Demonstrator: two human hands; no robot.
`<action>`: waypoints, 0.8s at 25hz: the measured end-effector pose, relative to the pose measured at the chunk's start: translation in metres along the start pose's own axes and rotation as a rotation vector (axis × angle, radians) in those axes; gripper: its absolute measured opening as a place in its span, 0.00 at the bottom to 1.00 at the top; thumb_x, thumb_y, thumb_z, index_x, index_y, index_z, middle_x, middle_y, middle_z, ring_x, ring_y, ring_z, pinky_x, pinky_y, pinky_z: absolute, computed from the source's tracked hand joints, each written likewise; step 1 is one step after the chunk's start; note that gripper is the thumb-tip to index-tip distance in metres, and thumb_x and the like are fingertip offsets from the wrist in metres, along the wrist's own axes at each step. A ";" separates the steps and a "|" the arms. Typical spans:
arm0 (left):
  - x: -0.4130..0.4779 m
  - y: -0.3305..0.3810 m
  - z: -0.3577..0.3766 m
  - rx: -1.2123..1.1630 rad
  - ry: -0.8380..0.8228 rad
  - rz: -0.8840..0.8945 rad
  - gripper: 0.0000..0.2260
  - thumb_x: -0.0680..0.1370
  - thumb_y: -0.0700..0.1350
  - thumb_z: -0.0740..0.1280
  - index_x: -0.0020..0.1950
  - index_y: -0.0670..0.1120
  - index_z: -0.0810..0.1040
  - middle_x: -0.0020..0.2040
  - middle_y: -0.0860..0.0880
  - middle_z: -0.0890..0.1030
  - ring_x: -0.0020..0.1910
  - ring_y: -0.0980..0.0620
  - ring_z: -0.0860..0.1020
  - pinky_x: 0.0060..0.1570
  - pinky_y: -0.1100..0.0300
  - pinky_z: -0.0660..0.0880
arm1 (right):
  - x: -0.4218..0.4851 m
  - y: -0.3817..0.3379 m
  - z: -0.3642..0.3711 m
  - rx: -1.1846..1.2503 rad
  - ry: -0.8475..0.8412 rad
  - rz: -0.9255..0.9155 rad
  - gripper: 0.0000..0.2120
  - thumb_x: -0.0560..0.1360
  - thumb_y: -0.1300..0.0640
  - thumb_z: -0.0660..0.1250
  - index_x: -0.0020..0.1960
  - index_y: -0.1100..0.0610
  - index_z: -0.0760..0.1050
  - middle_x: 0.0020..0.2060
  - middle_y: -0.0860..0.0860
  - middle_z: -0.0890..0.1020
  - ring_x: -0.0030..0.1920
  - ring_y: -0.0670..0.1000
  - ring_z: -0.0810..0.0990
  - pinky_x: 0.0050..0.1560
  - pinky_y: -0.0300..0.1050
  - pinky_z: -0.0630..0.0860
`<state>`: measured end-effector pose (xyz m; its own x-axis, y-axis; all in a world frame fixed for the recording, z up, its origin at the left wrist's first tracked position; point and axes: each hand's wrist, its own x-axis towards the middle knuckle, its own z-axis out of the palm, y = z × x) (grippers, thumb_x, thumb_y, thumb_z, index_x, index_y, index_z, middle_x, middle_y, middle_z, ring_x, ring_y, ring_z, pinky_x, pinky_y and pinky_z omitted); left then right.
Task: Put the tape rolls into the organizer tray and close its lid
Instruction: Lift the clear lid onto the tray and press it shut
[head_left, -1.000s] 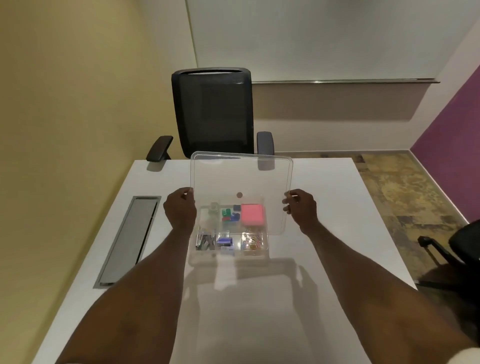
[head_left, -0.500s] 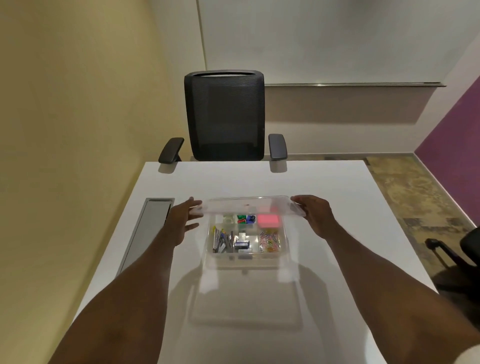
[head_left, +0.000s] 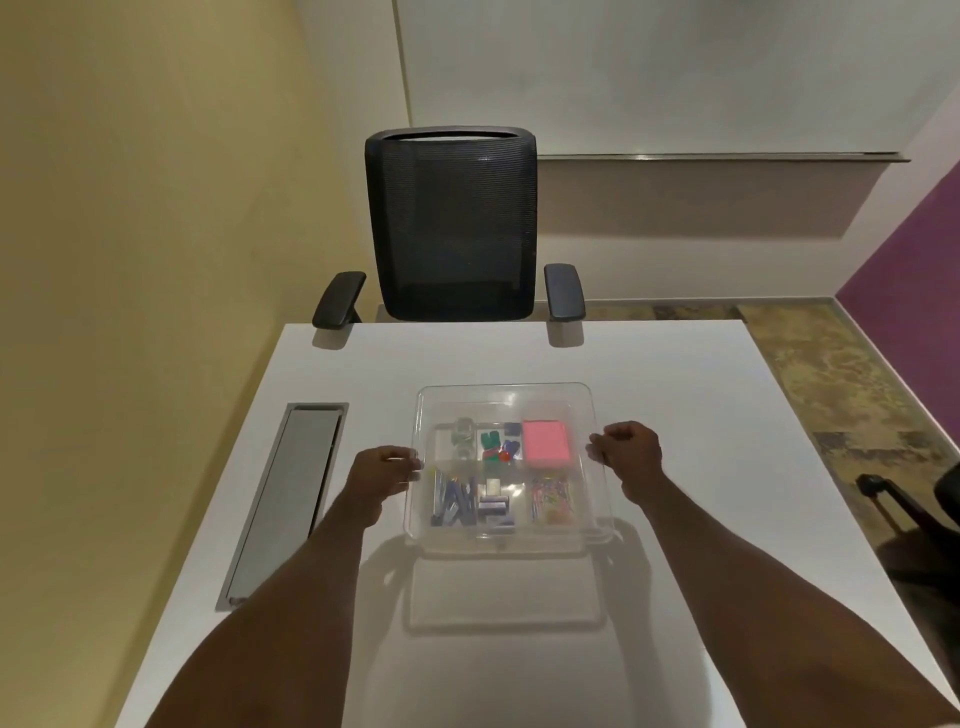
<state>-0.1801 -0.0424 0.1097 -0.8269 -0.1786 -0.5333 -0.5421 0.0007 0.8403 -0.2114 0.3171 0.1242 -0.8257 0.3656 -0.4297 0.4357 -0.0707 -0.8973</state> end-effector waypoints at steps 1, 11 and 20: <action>0.005 -0.004 0.004 0.007 0.053 0.009 0.10 0.78 0.35 0.73 0.58 0.32 0.83 0.50 0.36 0.85 0.46 0.43 0.81 0.47 0.56 0.78 | 0.003 0.004 0.003 -0.039 0.017 0.002 0.12 0.74 0.72 0.73 0.55 0.73 0.76 0.47 0.68 0.82 0.46 0.65 0.85 0.60 0.63 0.81; 0.048 -0.034 0.041 0.256 0.338 0.052 0.06 0.76 0.36 0.75 0.50 0.35 0.88 0.45 0.35 0.88 0.45 0.40 0.86 0.58 0.45 0.83 | 0.043 0.043 0.031 -0.433 0.166 0.028 0.06 0.73 0.65 0.74 0.49 0.66 0.84 0.45 0.63 0.87 0.48 0.64 0.85 0.55 0.58 0.82; 0.068 -0.035 0.063 0.376 0.458 0.014 0.08 0.79 0.35 0.72 0.54 0.32 0.86 0.51 0.34 0.87 0.52 0.35 0.86 0.55 0.50 0.80 | 0.063 0.049 0.057 -0.490 0.248 0.065 0.06 0.75 0.65 0.73 0.51 0.66 0.84 0.48 0.62 0.87 0.51 0.61 0.85 0.54 0.49 0.79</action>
<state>-0.2269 0.0074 0.0376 -0.7309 -0.5824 -0.3559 -0.6167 0.3401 0.7099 -0.2626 0.2833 0.0473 -0.7083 0.5865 -0.3929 0.6476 0.3184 -0.6922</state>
